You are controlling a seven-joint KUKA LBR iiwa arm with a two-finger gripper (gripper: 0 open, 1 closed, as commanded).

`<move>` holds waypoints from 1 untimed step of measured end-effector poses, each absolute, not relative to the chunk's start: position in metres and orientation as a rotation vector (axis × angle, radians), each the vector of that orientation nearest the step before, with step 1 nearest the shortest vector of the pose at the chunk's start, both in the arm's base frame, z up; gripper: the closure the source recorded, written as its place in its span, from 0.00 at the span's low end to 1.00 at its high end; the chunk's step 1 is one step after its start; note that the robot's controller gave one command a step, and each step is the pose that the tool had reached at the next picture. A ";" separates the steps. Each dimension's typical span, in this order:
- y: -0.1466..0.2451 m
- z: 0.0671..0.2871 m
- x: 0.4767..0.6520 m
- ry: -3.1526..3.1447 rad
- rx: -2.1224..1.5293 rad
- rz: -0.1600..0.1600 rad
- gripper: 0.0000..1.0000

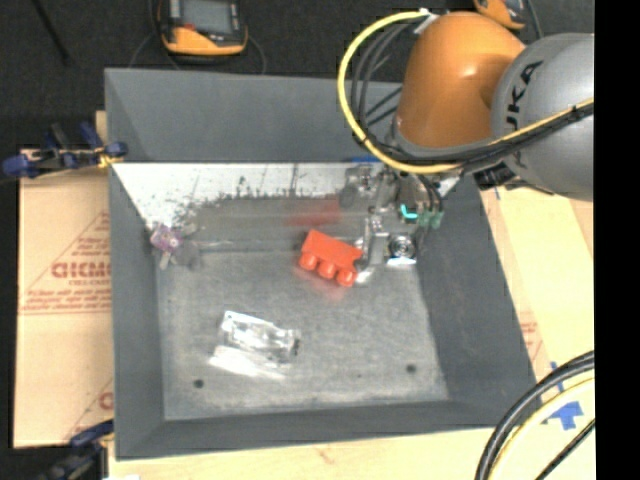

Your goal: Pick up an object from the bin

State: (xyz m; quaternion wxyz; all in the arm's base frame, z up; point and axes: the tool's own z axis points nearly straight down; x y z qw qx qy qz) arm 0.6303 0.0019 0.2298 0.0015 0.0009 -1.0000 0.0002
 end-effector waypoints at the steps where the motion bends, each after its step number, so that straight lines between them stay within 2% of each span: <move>1: -0.063 0.115 0.643 -3.136 0.160 0.003 0.00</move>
Offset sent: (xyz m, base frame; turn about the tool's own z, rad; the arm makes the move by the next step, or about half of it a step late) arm 0.0132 -0.0600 -0.1103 -0.1048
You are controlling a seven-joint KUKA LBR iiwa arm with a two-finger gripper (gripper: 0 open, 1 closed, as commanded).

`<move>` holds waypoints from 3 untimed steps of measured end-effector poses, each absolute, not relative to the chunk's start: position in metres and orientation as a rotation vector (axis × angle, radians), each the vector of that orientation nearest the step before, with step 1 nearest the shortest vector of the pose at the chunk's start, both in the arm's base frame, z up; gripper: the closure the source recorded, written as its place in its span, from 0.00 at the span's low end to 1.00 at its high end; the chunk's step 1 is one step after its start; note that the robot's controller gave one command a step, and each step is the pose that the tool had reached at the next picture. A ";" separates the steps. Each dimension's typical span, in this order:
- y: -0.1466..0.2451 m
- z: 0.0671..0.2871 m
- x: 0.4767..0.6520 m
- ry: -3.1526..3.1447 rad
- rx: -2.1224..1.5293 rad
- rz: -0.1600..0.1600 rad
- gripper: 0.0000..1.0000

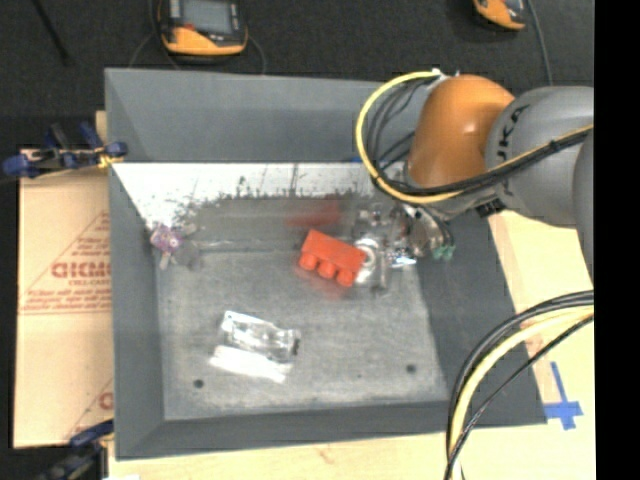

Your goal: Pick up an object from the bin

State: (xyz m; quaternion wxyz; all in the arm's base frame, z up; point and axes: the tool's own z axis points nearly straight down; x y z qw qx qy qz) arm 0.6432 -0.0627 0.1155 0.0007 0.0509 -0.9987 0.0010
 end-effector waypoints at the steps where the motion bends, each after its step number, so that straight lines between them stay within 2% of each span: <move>1: -0.054 0.085 0.586 -3.140 -0.105 -0.002 0.00; 2: 0.002 0.070 0.584 -3.144 0.058 -0.002 0.00; 3: -0.011 0.071 0.561 -3.100 0.523 0.001 0.00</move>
Offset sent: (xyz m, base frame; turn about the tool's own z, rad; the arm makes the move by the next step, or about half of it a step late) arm -0.0567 0.0093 -0.0302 0.1692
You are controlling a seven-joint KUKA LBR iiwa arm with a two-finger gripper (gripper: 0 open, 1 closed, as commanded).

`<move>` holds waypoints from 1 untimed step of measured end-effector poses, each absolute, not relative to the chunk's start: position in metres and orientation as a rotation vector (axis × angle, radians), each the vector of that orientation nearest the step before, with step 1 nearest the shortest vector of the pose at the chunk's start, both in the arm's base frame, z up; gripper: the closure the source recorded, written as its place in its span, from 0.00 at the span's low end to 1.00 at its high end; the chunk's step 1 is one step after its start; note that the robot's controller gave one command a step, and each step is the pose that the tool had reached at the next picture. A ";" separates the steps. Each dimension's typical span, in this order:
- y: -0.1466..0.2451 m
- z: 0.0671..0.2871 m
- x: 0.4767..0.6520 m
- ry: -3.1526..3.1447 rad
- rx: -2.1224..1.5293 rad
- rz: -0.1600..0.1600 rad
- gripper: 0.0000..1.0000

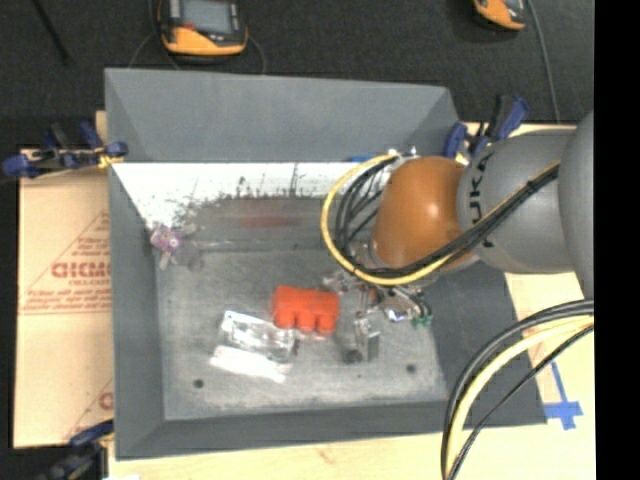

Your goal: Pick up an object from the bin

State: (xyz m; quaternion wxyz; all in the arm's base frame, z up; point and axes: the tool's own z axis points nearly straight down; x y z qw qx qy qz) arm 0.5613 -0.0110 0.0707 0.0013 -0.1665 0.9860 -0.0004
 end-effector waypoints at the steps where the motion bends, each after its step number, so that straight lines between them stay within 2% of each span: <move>1: 0.030 0.071 0.584 3.072 -0.617 0.000 0.00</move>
Offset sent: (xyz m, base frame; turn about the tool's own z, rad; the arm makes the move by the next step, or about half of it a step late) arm 0.0206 0.0406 -0.0007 -0.0581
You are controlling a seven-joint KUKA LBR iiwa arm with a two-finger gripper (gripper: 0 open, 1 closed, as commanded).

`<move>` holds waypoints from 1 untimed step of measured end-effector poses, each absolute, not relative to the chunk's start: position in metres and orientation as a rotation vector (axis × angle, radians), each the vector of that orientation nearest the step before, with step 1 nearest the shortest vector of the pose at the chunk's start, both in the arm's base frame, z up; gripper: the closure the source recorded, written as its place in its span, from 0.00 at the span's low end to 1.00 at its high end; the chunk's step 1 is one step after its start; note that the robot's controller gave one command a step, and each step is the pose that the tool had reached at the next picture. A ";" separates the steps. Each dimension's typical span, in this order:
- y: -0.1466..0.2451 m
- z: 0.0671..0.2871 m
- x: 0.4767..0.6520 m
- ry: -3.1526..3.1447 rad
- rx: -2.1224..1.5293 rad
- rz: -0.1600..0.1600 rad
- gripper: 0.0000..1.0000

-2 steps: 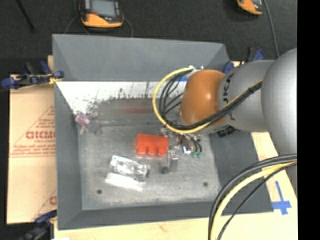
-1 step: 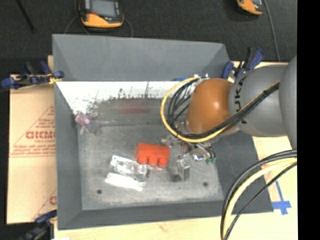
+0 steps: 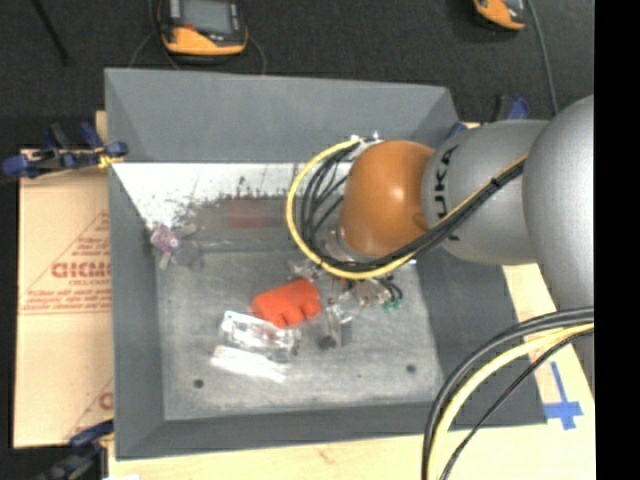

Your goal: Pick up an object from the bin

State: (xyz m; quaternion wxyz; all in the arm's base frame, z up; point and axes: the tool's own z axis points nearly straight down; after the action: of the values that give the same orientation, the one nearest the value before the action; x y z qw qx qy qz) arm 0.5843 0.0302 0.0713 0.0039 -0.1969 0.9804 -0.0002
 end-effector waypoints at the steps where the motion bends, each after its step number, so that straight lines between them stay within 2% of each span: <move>1: 0.029 0.072 0.584 3.074 -0.611 0.000 1.00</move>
Offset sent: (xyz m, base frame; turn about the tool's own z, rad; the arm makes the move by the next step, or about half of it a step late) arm 0.0000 0.0000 0.0000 0.0000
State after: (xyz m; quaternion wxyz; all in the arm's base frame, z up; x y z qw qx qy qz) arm 0.5841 0.0289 0.0719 0.0037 -0.1948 0.9808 -0.0001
